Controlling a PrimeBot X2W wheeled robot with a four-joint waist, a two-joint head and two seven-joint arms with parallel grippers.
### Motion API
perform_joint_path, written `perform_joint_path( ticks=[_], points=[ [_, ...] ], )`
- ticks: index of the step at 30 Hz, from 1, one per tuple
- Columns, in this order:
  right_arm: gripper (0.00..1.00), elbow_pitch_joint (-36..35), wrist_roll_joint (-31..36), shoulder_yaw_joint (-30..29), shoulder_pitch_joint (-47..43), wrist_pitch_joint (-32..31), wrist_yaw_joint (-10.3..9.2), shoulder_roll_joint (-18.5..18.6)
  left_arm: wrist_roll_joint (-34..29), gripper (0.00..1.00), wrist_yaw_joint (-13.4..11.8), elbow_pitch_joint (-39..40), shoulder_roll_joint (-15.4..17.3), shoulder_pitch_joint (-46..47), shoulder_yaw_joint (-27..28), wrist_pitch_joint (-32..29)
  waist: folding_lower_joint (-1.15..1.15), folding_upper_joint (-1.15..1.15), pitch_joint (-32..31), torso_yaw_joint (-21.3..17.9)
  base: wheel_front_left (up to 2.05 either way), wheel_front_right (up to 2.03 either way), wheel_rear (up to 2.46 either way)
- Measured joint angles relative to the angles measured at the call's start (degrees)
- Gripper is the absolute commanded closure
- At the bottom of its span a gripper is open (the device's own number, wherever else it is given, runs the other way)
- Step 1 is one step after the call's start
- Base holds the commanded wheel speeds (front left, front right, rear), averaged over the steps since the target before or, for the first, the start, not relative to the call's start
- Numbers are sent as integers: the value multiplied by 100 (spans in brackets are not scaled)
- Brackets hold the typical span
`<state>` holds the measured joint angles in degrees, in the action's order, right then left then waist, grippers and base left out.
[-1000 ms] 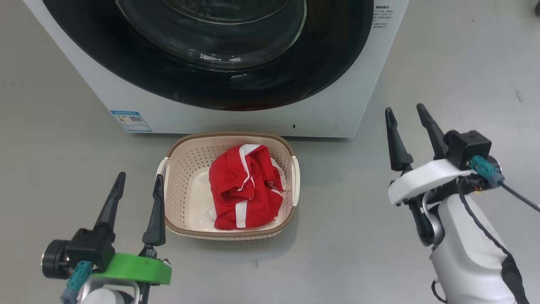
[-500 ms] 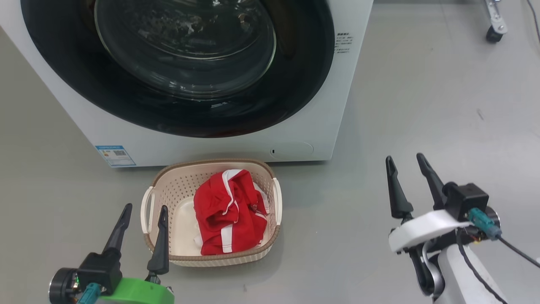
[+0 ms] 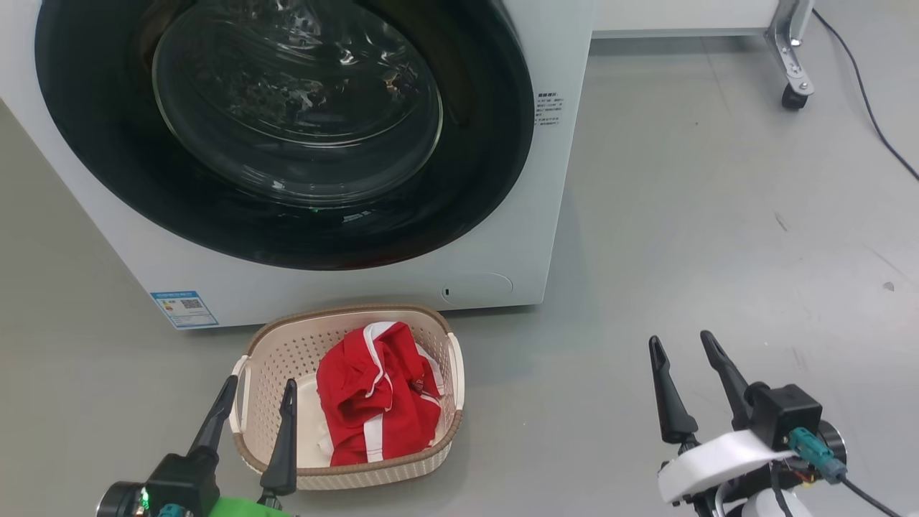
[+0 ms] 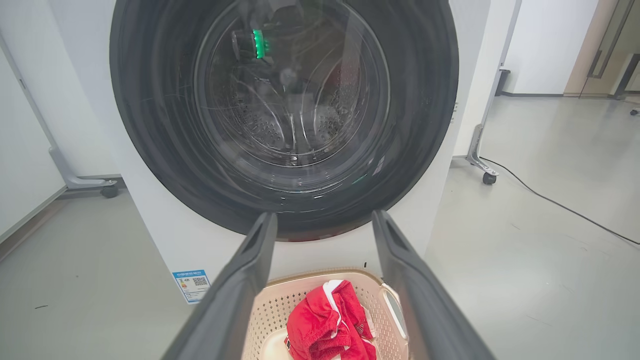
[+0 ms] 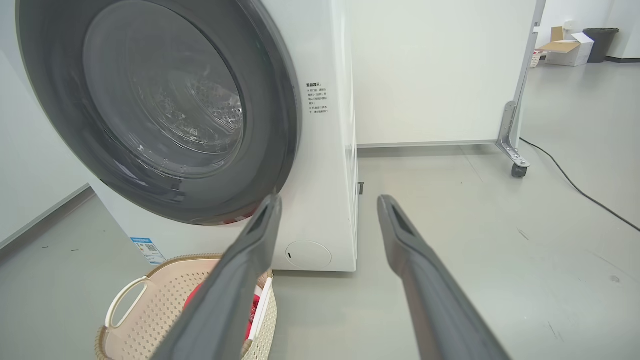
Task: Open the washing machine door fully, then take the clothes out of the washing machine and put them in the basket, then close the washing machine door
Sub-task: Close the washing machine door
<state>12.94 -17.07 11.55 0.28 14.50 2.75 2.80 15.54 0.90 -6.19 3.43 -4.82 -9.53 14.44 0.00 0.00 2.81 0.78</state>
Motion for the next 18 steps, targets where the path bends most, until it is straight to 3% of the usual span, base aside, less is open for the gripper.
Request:
perform_joint_path(
  ticks=[18],
  points=[
    [0,-364,0,60,-444,0,-148,-21,-1,0,0,45,1,-132,-23,-9,0,0,-103,-59,0,0,0]
  ],
)
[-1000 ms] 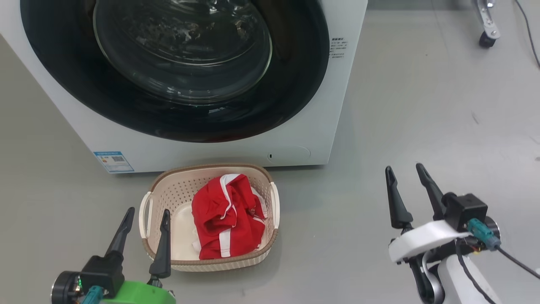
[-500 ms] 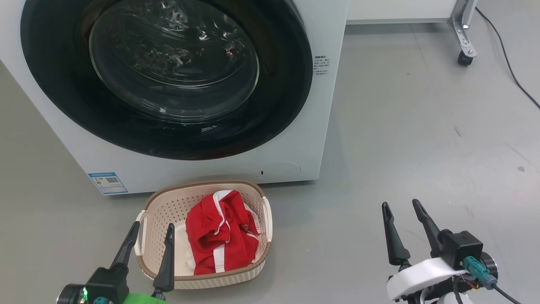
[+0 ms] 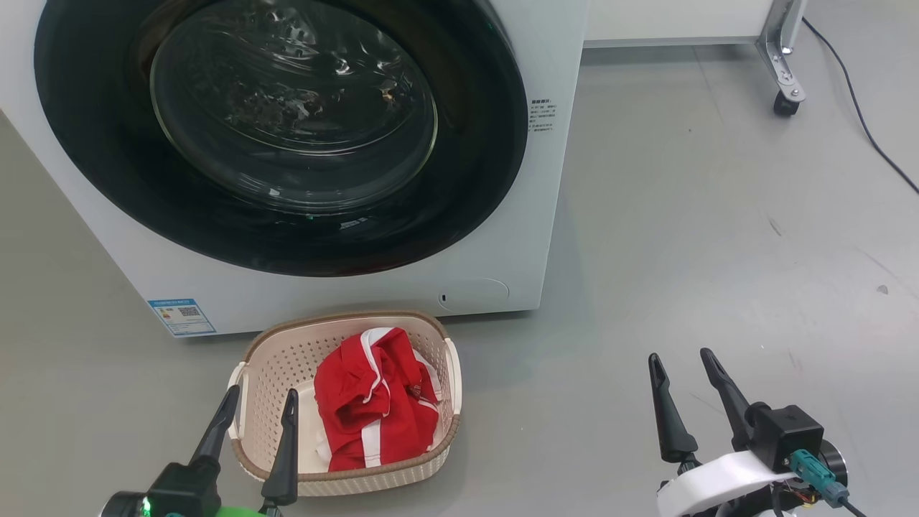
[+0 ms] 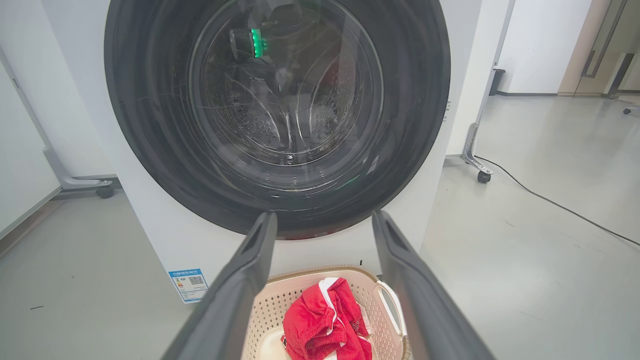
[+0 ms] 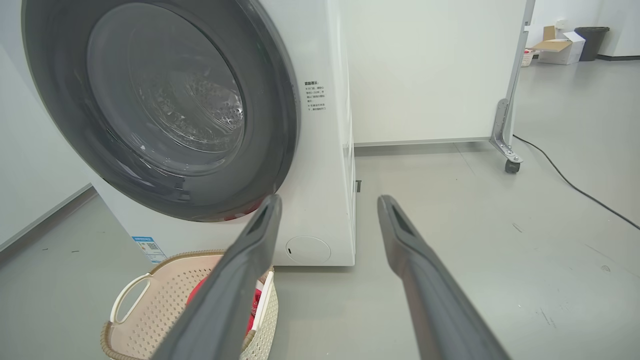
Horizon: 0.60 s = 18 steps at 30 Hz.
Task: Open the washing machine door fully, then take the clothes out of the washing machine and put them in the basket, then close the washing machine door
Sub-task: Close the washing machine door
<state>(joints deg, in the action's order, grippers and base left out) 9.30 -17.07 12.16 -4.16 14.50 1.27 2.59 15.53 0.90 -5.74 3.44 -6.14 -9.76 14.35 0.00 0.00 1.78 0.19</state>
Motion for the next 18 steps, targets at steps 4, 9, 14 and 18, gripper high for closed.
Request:
perform_joint_path(
  ticks=[4,9,14,18],
  points=[
    [0,-36,0,2,-29,0,-36,0,0,0,-1,14,0,-1,1,0,0,0,6,4,0,0,0],
    [0,-69,-1,21,-71,0,-36,-1,0,0,-2,25,0,-2,2,0,0,0,0,3,0,0,0],
    [0,-121,-2,38,-97,0,-41,-1,-1,0,-2,34,4,-3,-7,0,0,0,-19,-6,0,0,0],
    [0,-145,-4,51,-105,0,-42,-2,-2,0,-2,34,5,-4,-20,0,0,0,-36,-6,0,0,0]
  ],
)
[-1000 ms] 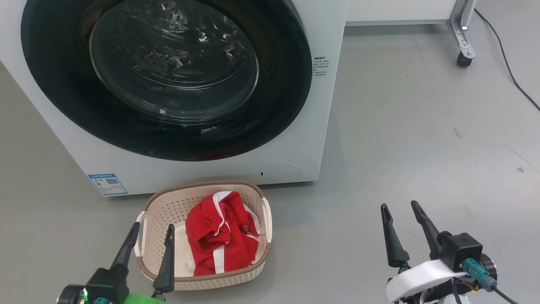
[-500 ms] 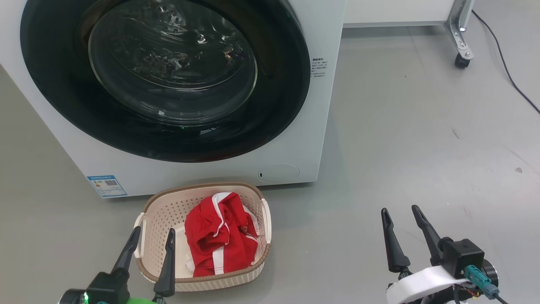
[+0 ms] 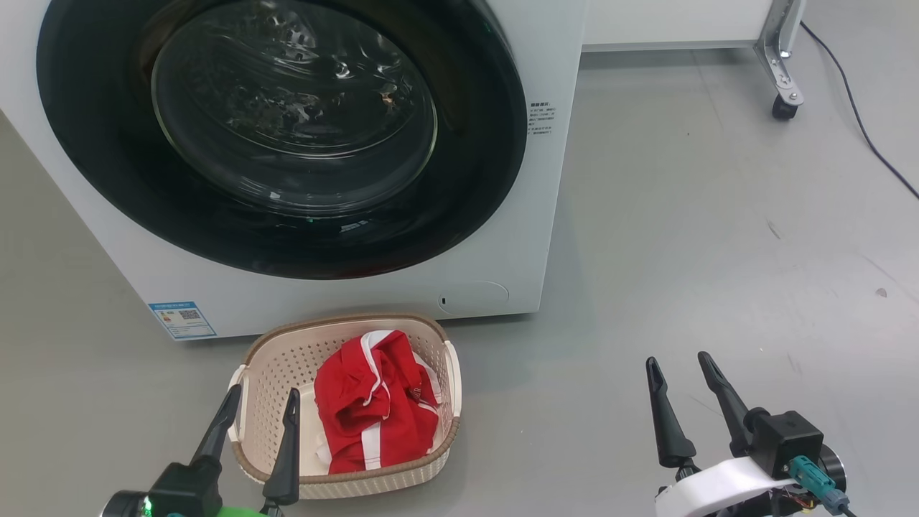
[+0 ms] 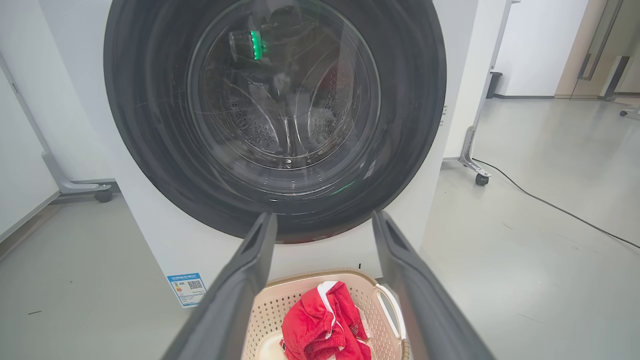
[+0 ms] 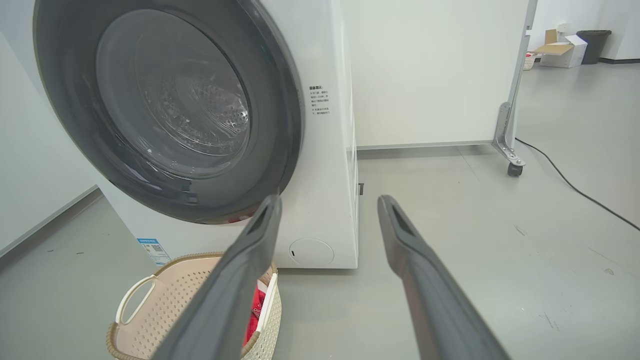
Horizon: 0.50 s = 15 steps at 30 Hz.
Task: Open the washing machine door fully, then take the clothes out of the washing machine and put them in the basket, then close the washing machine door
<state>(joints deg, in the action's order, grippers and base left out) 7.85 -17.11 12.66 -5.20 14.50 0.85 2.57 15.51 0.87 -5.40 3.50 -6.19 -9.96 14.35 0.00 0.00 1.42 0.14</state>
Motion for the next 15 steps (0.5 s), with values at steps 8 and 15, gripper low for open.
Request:
perform_joint_path(
  ticks=[8,15],
  points=[
    [0,-12,-36,36,-12,0,-45,0,0,0,-2,-1,1,-5,-16,-15,0,0,-37,16,0,0,0],
    [0,-48,-52,48,-32,0,-49,-1,-9,0,-4,0,14,-30,-33,-18,0,0,-55,32,0,0,0]
  ],
)
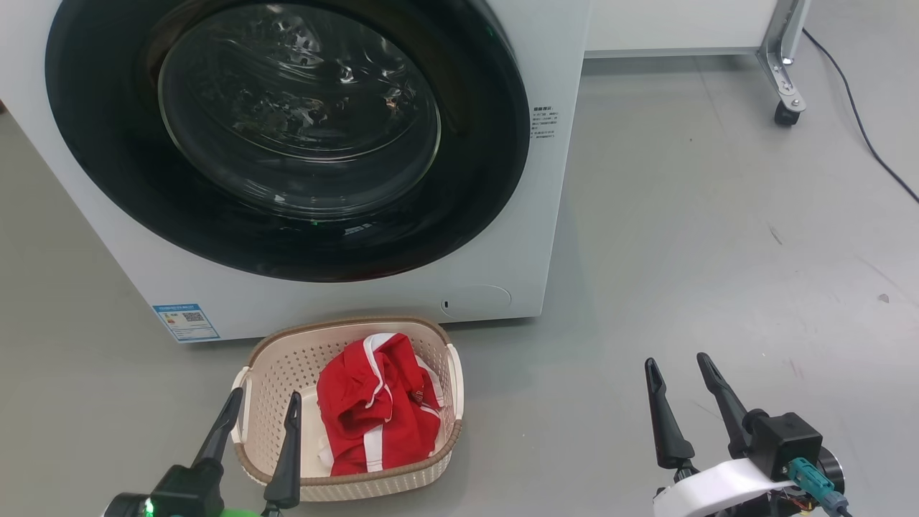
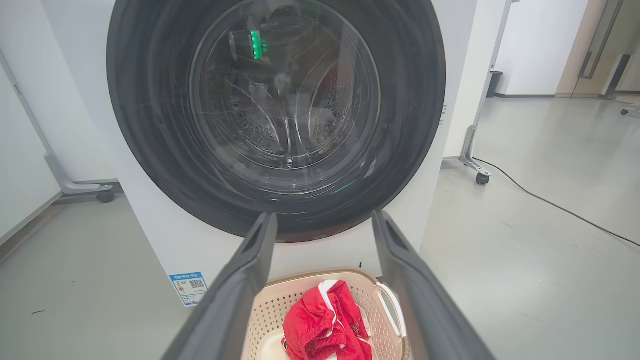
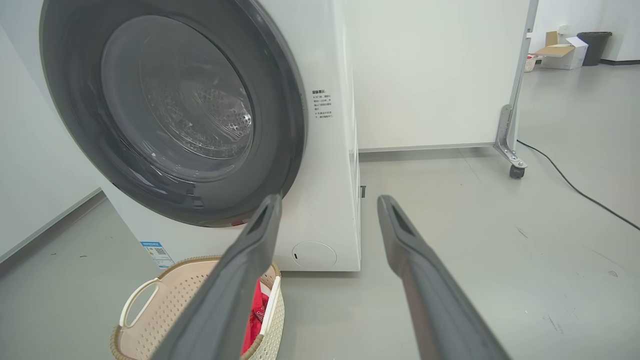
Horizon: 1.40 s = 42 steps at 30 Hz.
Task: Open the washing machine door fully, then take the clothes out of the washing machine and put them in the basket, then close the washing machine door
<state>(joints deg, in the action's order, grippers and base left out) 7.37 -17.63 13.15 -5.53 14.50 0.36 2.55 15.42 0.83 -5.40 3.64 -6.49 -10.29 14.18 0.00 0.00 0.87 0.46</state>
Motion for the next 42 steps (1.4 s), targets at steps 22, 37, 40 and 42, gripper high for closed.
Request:
perform_joint_path(
  ticks=[22,37,40,42],
  points=[
    [100,13,-836,19,-214,-8,62,-29,732,100,5,-253,-65,-83,-26,-74,0,0,-15,4,0,0,0],
    [100,5,-2135,-299,-193,-309,69,5,2045,100,102,-296,-70,-53,214,-410,0,0,-19,-1,0,0,0],
    [100,10,-2364,-352,-171,-348,74,27,2295,100,123,-313,-70,-36,255,-460,0,0,-20,-3,0,0,0],
    [100,13,-2540,-380,-144,-397,76,41,2450,100,134,-323,-69,-3,276,-512,0,0,-21,-4,0,0,0]
  ],
)
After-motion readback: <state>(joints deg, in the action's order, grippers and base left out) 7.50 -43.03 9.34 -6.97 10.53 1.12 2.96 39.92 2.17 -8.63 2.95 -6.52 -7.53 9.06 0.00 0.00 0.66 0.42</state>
